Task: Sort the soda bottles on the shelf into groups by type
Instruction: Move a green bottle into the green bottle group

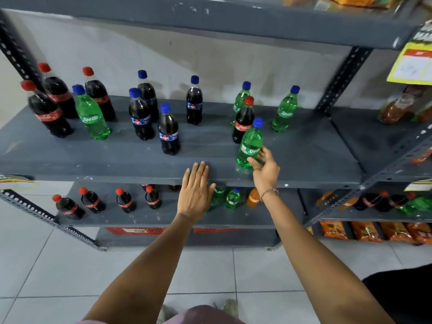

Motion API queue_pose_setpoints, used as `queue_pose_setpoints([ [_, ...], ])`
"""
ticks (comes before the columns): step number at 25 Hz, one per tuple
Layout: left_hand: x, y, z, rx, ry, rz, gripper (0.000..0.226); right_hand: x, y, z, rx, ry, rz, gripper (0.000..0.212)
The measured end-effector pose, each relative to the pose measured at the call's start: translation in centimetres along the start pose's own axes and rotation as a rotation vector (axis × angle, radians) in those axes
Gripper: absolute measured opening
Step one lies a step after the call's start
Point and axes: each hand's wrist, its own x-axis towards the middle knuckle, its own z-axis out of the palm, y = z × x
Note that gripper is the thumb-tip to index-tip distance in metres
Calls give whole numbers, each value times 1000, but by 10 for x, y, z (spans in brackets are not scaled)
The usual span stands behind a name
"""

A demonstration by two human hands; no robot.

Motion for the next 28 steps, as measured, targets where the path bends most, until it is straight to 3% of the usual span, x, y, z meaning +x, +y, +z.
queue_pose_setpoints([
  [10,11,9,14,25,29,-65,59,66,31,-77,22,156,92,51],
  [16,13,10,18,17,51,-64,64,99,26,-81,49,124,116,50],
  [21,12,7,15,4,100,-56,63,107,22,-85,-113,33,98,51],
  [23,8,-6,12,-5,127,-88,63,93,26,-81,-228,78,124,41],
  [25,2,-25,9,-35,167,-171,61,69,31,-71,-369,160,77,16],
  [28,-9,-61,0,-85,235,-312,59,27,21,-32,-373,40,-49,20],
])
